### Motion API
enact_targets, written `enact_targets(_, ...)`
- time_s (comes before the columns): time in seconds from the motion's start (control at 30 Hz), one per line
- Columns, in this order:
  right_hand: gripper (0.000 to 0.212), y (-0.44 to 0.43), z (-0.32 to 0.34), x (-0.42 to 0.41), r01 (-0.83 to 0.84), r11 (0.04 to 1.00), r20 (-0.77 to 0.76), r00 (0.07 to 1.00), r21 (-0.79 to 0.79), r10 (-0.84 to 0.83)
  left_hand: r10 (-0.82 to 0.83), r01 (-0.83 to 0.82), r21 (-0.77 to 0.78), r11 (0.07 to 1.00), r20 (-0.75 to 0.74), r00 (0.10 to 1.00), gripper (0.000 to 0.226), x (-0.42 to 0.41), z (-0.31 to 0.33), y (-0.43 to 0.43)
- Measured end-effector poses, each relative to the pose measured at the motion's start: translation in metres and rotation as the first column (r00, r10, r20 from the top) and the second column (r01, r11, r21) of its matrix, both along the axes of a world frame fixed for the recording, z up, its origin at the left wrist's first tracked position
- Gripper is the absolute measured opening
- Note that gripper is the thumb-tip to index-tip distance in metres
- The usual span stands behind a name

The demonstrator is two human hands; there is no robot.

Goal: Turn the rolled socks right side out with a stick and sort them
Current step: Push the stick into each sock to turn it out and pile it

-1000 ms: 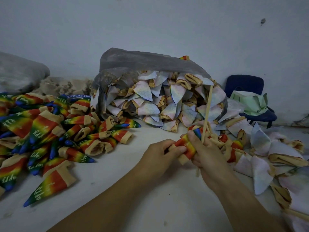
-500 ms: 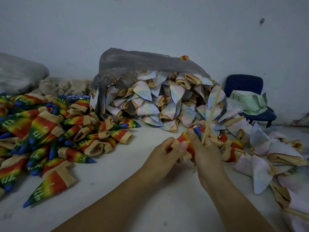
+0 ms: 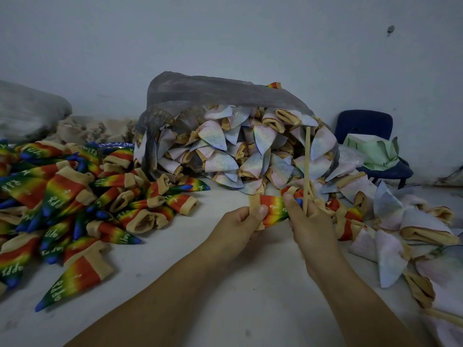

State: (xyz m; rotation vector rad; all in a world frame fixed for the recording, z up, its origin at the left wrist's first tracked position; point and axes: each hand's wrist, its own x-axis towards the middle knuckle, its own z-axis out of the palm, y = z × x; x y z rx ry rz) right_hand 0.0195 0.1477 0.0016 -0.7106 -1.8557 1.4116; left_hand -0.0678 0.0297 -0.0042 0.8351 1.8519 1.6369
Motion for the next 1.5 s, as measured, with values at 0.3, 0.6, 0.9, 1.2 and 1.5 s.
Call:
enact_targets(0.3, 0.053, 0.0, 0.005, 0.001, 0.002, 0.997, -0.012, 1.0, -0.071, -0.003, -0.163, 0.121, 0.167, 0.979, 0.262, 0.951, 0.033, -0.001, -0.005, -0.001)
enact_targets(0.6, 0.052, 0.003, 0.0, 0.001, -0.058, 0.998, 0.039, 0.998, 0.018, 0.057, -0.111, 0.023, 0.244, 0.97, 0.351, 0.93, 0.025, -0.001, -0.004, -0.001)
enact_targets(0.9, 0.06, -0.006, 0.006, 0.005, -0.18, 0.983, 0.066, 0.982, 0.022, 0.179, -0.092, 0.043, 0.201, 0.979, 0.242, 0.966, 0.013, -0.008, -0.008, -0.003)
enact_targets(1.2, 0.018, -0.014, 0.005, 0.004, -0.316, 0.938, 0.105, 0.947, 0.146, 0.303, -0.083, -0.031, 0.314, 0.949, 0.344, 0.935, 0.015, -0.017, -0.01, -0.005)
enact_targets(1.5, 0.017, -0.011, 0.001, 0.001, -0.098, 0.795, 0.236, 0.97, 0.598, -0.058, 0.287, -0.243, 0.249, 0.938, -0.161, 0.944, 0.016, -0.011, -0.011, 0.003)
